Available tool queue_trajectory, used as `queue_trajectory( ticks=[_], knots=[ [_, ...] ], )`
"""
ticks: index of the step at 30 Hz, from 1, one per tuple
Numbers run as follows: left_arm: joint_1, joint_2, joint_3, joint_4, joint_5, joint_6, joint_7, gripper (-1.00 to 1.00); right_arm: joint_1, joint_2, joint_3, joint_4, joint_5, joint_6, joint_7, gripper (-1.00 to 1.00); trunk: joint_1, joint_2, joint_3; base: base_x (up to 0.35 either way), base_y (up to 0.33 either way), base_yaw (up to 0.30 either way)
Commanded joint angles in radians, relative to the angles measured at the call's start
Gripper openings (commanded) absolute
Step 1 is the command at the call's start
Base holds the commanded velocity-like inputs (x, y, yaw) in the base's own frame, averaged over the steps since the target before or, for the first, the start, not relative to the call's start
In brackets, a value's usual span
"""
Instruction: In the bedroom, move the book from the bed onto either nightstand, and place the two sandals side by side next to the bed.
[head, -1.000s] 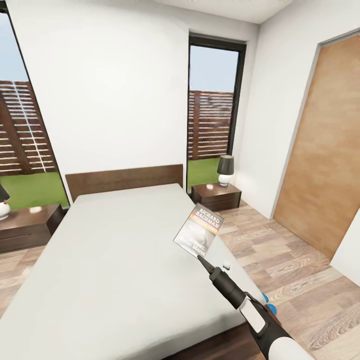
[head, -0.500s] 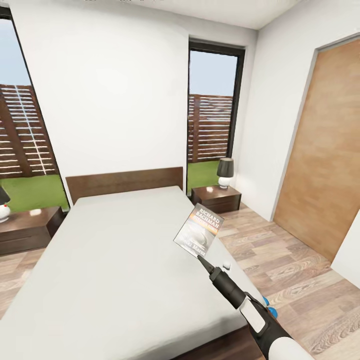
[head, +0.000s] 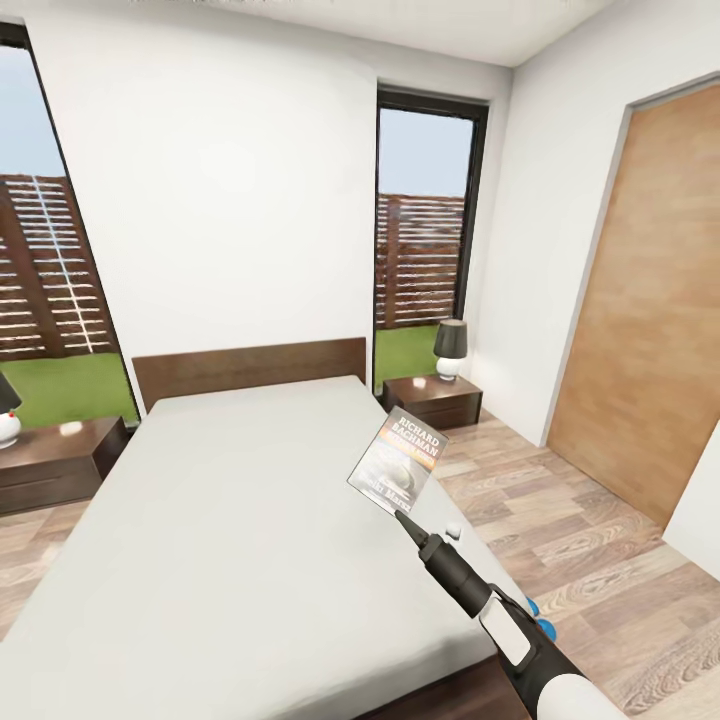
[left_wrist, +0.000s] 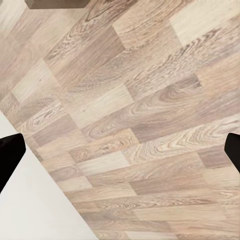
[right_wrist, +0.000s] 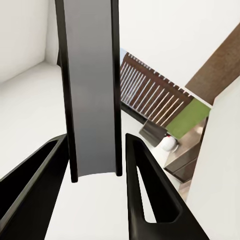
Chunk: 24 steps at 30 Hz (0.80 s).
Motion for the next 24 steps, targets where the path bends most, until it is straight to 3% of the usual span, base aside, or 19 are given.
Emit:
queue_trajectory(
  ticks=[1, 24],
  knots=[
    [0.001, 0.000, -0.009, -0.001, 0.010, -0.002, 0.002, 1.00, 0.000, 0.000, 0.000, 0.001, -0.008, 0.010, 0.002, -1.00, 0.000, 0.000, 0.000, 0.000, 0.000, 0.000],
    [0.001, 0.000, -0.009, -0.001, 0.011, -0.002, 0.002, 1.00, 0.000, 0.000, 0.000, 0.001, -0.008, 0.010, 0.002, -1.00, 0.000, 0.000, 0.002, 0.000, 0.000, 0.002]
  ],
)
